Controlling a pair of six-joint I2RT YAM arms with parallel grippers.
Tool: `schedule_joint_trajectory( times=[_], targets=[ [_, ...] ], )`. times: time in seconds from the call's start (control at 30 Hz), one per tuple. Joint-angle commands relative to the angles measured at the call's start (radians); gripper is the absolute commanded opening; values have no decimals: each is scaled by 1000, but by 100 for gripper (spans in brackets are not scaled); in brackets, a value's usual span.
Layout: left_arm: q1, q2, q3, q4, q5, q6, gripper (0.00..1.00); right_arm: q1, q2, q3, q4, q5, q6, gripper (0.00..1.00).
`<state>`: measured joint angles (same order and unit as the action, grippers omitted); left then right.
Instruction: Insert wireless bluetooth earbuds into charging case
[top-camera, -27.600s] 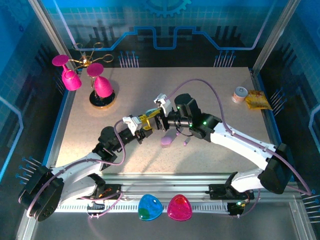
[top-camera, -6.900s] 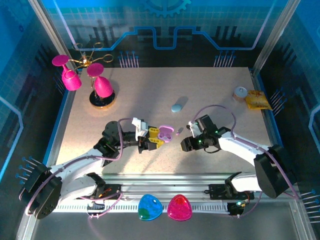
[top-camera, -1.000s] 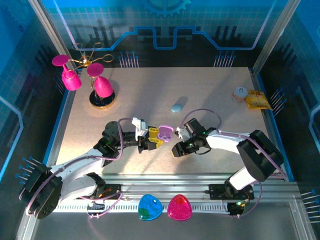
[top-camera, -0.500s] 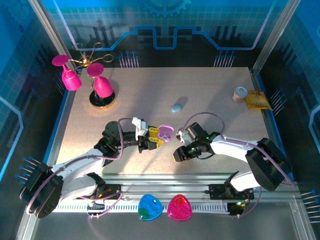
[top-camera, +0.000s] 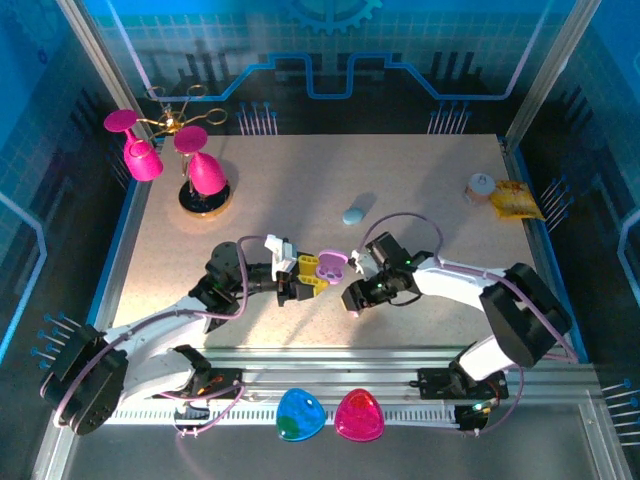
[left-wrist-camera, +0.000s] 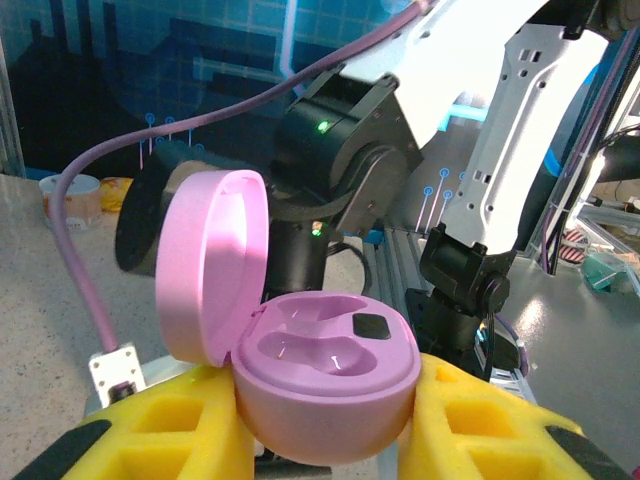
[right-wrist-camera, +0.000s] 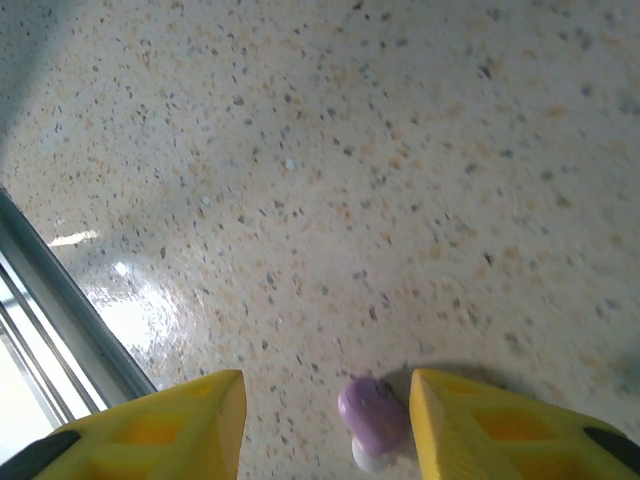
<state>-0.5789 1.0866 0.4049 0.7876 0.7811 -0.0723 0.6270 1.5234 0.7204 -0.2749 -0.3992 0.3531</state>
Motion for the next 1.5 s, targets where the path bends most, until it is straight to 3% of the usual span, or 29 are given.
schedule_joint_trajectory(
  times=[0.0,0.4,1.07,1.47],
  targets=[
    [5,-49,5,-13,4,18,32,-10,56,21,16,-60,-39,45],
    [5,-56,-1,-17,0,22,32,-9,15,-68,54,-81,-6,43],
    [4,-29,2,5,3,15,32,-6,-22,-103,84,-116,23,33],
    [4,-35,-3,6,2,11,32,-8,36,-106,118,-112,37,26]
  ],
)
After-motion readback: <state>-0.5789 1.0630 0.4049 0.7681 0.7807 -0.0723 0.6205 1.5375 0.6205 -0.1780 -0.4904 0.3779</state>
